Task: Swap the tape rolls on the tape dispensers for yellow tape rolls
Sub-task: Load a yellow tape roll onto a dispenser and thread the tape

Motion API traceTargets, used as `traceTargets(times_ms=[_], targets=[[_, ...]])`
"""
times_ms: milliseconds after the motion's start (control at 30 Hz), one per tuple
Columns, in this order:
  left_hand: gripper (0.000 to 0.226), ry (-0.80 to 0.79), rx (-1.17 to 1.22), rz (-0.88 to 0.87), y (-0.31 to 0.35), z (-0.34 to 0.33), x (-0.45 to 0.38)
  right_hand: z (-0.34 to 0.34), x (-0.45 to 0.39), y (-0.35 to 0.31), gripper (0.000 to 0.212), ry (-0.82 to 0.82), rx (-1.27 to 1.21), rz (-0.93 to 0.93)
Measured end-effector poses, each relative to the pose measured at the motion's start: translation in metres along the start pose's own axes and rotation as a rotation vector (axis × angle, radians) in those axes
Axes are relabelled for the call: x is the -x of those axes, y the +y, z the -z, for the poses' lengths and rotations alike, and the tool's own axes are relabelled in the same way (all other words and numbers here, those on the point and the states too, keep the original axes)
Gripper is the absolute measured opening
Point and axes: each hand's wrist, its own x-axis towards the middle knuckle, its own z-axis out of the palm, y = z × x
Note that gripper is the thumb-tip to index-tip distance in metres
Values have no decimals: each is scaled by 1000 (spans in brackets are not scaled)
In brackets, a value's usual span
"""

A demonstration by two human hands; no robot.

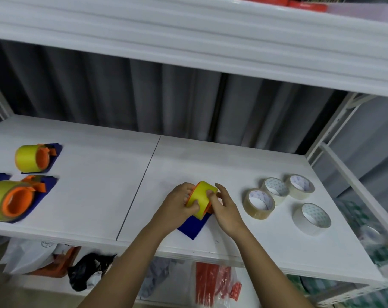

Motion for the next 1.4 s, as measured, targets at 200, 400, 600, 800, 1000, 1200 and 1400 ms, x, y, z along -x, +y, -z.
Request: traceTargets(times_ms=[200,400,600,800,1000,1200,1400], targets=[[12,108,6,-12,1,-6,-4,3,18,-7,34,299,440,528],[10,165,136,57,4,-10,-9,10,25,-16,44,141,686,566],[24,194,52,79,2,-12,-11,8,22,-21,53,91,719,527],[10,8,192,100,3,0,-4,10,16,-28,45,106,636,467],[18,-33,197,86,-3,2,3,18,7,-36,23,66,532,294],[10,20,179,63,-7,1,5,21,9,-46,31,-147,575,267],[4,17,128,43,-9,0,4,17,9,-42,40,-117,661,250]])
